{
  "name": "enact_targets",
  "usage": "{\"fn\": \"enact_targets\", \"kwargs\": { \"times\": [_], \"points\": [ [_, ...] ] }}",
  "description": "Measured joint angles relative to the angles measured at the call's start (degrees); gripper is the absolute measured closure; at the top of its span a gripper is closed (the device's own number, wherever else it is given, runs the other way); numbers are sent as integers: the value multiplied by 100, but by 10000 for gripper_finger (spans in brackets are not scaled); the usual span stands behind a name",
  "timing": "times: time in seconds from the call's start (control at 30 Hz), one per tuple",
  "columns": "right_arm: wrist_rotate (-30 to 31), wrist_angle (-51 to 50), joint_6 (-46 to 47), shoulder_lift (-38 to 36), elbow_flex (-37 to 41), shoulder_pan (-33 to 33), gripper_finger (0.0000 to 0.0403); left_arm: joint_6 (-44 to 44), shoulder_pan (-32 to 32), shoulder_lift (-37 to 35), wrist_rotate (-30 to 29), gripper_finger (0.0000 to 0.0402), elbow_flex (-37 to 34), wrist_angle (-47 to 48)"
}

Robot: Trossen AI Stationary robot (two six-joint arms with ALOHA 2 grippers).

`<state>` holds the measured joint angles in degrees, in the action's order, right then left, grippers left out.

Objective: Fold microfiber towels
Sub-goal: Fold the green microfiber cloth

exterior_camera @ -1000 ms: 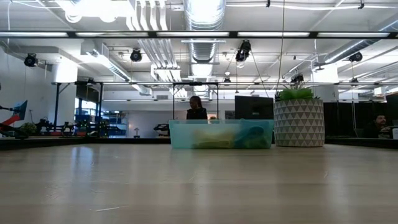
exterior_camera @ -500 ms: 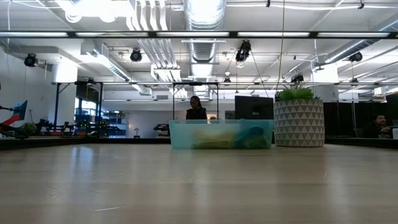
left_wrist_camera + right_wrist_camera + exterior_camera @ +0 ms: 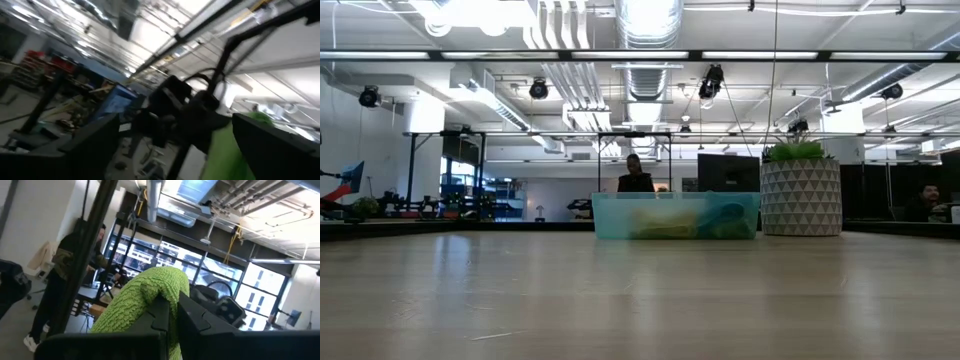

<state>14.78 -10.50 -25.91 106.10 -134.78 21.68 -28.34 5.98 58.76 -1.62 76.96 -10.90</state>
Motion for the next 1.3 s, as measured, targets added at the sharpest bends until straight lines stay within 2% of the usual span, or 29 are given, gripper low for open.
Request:
{"fn": "enact_targets", "kwargs": {
  "times": [0.17,0.6,0.8,1.3],
  "points": [
    [26,-2,311,0,0,-143,394,1,15,19,552,41,-2,171],
    [-21,-487,902,4,0,-449,394,-1,85,102,1216,42,-8,684],
    [-40,-746,1051,5,0,-621,394,-142,87,179,1741,42,-8,747],
    [-165,-1032,1228,13,0,-969,394,-151,184,322,1897,43,-10,1044]
  ]
}}
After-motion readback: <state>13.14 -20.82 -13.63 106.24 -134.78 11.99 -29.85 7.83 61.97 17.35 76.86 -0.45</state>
